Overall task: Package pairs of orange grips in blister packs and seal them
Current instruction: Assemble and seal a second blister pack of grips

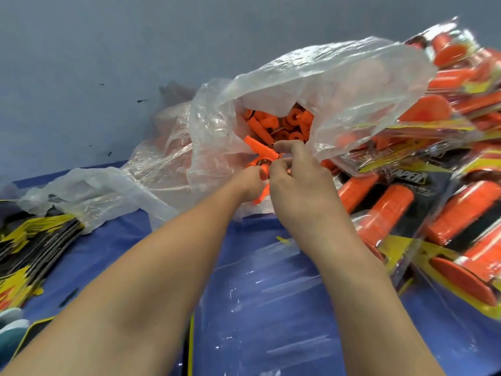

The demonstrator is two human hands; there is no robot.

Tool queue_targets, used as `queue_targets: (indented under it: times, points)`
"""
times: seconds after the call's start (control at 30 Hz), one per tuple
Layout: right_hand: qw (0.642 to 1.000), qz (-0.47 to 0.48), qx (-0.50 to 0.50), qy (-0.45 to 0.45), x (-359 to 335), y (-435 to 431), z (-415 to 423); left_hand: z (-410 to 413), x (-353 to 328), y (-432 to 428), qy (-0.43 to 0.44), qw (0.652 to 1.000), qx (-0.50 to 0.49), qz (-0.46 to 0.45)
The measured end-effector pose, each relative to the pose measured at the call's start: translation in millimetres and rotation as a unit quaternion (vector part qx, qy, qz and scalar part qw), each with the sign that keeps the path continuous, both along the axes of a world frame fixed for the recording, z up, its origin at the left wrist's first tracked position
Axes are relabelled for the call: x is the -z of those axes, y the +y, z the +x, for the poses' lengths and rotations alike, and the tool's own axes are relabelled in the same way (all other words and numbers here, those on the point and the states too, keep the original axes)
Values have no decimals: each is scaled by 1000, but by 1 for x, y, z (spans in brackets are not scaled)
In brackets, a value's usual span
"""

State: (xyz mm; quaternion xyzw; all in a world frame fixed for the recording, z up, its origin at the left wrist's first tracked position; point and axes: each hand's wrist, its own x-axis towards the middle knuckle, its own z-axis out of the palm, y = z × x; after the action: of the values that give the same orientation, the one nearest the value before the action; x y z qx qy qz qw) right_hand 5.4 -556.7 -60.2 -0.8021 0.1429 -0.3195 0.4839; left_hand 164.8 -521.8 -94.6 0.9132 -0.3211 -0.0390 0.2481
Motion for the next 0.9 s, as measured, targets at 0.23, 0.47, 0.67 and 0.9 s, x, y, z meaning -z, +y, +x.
queue_targets:
  times: [0.23,0.47,0.67,0.9]
  points:
    - [1000,-2,7,-12,2,-7,-7,-47,-44,63,9,985,0,-171]
    - [992,-34,-96,-68,0,40,-11,-145,-43,185,97,956,84,-263]
    - [982,-45,-135,-124,14,100,-29,-178,-26,255,50,940,24,-335]
    - [951,80,-284,-88,16,152,-31,-181,-13,304,-11,932,-28,-362]
